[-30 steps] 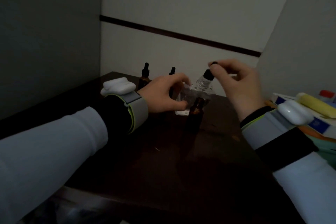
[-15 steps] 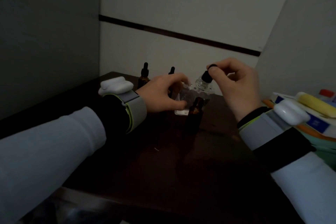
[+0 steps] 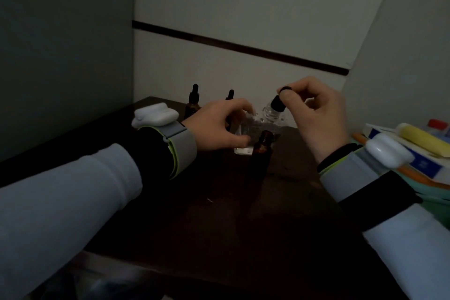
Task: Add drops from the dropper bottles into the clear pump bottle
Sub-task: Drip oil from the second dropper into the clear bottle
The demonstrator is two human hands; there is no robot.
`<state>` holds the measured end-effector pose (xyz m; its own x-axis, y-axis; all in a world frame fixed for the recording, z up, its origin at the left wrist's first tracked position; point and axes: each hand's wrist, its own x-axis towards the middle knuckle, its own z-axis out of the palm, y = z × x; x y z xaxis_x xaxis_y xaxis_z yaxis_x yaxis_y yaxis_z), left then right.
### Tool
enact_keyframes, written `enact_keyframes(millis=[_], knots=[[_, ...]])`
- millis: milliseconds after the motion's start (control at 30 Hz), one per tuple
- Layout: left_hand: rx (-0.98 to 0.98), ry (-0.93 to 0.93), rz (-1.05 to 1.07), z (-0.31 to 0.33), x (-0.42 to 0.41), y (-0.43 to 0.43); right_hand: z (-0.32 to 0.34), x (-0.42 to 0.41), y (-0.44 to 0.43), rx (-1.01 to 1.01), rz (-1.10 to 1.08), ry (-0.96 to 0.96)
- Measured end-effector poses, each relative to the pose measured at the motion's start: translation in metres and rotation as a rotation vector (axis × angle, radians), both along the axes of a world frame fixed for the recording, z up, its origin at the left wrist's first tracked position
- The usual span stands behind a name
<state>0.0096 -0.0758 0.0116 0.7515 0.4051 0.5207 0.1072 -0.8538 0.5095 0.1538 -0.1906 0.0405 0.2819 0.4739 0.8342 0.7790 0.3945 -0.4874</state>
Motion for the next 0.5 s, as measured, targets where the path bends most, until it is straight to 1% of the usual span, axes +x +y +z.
enact_keyframes(millis=[400, 500], knots=[[-0.004, -0.001, -0.005, 0.0007, -0.0004, -0.0014, -0.0007, -0.001, 0.0009, 0.013, 0.037, 0.051], [-0.01, 0.0, 0.001, 0.0005, -0.0001, -0.0013, -0.0004, 0.0, 0.001, -0.001, 0.017, 0.023]])
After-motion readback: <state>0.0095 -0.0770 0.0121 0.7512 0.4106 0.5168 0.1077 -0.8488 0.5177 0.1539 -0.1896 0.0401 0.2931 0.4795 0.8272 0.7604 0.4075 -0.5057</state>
